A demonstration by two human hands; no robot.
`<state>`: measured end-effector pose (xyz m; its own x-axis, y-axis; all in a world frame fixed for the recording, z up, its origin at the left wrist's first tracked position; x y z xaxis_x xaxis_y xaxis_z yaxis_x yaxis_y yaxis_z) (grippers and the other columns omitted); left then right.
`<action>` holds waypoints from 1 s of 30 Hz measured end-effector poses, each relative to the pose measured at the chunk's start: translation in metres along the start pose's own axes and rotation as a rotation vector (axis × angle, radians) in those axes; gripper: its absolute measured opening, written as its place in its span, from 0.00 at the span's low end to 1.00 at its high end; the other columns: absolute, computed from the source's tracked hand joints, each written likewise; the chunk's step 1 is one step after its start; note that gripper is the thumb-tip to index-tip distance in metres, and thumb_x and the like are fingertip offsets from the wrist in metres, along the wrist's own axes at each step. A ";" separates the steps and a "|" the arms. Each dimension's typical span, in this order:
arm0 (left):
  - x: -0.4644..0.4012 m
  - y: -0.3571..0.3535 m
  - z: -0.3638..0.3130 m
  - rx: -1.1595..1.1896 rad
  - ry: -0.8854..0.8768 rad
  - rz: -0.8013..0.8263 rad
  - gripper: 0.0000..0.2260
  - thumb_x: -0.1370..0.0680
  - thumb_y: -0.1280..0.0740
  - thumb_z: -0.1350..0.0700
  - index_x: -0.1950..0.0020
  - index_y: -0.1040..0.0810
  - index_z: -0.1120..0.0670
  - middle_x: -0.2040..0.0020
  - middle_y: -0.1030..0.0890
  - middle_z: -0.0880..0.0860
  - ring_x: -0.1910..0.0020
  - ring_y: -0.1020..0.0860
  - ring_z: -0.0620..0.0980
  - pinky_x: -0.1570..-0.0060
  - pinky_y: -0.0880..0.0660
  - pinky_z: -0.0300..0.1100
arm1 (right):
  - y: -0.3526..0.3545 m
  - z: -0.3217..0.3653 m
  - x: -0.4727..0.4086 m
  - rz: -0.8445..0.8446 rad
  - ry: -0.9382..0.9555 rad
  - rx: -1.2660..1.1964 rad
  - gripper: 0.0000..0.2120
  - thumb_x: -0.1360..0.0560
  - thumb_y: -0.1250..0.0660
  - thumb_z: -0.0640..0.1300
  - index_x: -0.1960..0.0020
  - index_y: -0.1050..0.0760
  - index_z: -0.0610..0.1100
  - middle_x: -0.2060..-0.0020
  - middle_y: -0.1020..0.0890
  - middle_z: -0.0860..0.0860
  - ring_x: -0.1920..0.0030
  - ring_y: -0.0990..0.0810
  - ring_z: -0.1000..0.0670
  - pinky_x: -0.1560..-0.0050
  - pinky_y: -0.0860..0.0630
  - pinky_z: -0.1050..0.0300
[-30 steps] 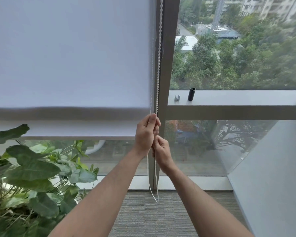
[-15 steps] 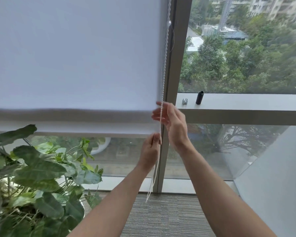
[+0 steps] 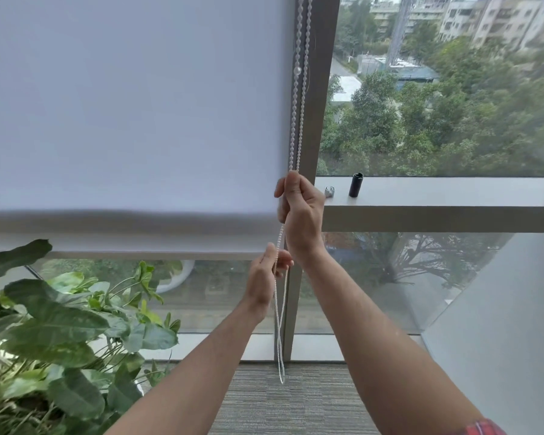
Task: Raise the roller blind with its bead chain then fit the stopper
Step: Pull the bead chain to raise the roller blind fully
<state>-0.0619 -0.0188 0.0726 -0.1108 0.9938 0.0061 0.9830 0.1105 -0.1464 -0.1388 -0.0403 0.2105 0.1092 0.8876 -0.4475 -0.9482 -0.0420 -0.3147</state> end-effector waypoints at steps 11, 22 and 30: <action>-0.020 -0.004 -0.113 0.216 -0.262 0.121 0.21 0.19 0.44 0.42 0.51 0.17 0.55 0.57 0.17 0.55 0.54 0.20 0.53 0.52 0.23 0.45 | 0.035 -0.075 0.054 0.027 -0.178 0.180 0.20 0.22 0.41 0.59 0.69 0.29 0.51 0.78 0.35 0.58 0.76 0.39 0.55 0.75 0.42 0.58; -0.007 -0.032 -0.117 -0.070 -0.434 -0.001 0.17 0.18 0.43 0.46 0.66 0.33 0.47 0.72 0.37 0.46 0.74 0.40 0.47 0.74 0.43 0.46 | 0.034 -0.097 0.070 0.128 -0.400 -0.021 0.18 0.23 0.41 0.40 0.71 0.30 0.52 0.79 0.34 0.58 0.79 0.40 0.58 0.77 0.41 0.64; -0.005 -0.022 -0.083 -0.198 -0.492 -0.156 0.16 0.17 0.44 0.56 0.65 0.34 0.48 0.71 0.29 0.41 0.72 0.32 0.38 0.68 0.34 0.31 | 0.049 -0.076 0.039 0.117 -0.452 0.066 0.18 0.16 0.42 0.48 0.45 0.18 0.38 0.50 0.14 0.44 0.47 0.16 0.47 0.45 0.21 0.53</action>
<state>-0.0713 -0.0254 0.1584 -0.2661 0.8485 -0.4574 0.9529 0.3031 0.0079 -0.1588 -0.0426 0.1143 -0.1264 0.9900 -0.0633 -0.9650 -0.1374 -0.2231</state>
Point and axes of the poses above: each hand's wrist, its own x-axis away from the middle knuckle, its own y-axis out of the back of the hand, z = x × y, the point moved 4 cm from there along -x, towards the middle knuckle
